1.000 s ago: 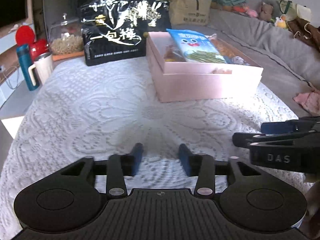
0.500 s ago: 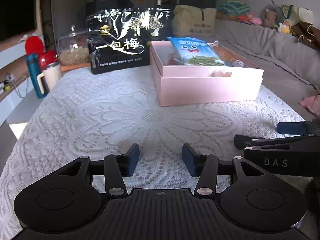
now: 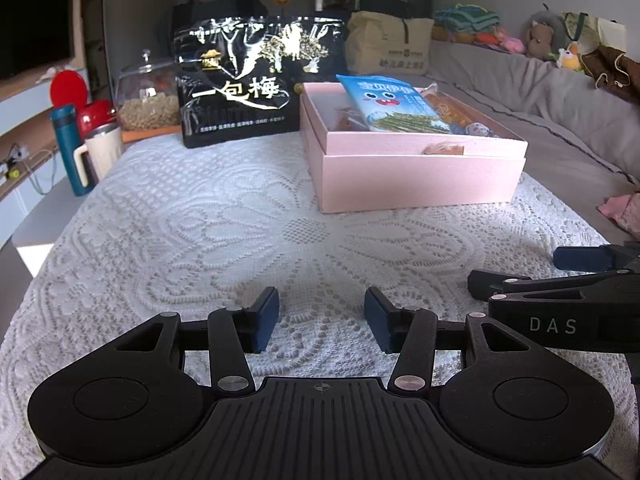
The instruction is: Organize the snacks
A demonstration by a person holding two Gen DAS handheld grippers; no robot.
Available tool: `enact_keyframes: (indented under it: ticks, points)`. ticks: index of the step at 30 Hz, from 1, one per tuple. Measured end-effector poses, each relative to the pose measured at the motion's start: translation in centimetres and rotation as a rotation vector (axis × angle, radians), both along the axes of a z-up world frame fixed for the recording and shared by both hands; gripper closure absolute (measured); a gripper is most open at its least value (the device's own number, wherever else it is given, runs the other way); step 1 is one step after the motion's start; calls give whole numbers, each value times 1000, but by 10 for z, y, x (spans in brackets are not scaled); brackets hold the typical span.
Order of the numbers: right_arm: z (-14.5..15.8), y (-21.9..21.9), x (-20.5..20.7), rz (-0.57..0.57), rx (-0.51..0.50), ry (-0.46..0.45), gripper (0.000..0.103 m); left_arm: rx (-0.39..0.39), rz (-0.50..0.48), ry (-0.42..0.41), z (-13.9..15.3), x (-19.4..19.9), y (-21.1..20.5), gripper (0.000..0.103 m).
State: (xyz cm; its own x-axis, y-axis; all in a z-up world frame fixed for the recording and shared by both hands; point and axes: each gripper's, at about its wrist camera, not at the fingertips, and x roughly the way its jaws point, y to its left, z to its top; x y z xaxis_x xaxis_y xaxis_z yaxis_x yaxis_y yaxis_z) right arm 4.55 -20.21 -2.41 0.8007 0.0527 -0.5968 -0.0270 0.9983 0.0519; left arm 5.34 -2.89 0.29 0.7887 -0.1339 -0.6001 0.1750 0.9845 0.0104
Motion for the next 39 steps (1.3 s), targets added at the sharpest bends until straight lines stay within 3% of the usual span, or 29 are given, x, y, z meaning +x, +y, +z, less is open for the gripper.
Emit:
enact_keyframes:
  ticks: [39]
  points:
    - [0,0,0,0,0,0,13,-9,1,1,-1,0,0,50]
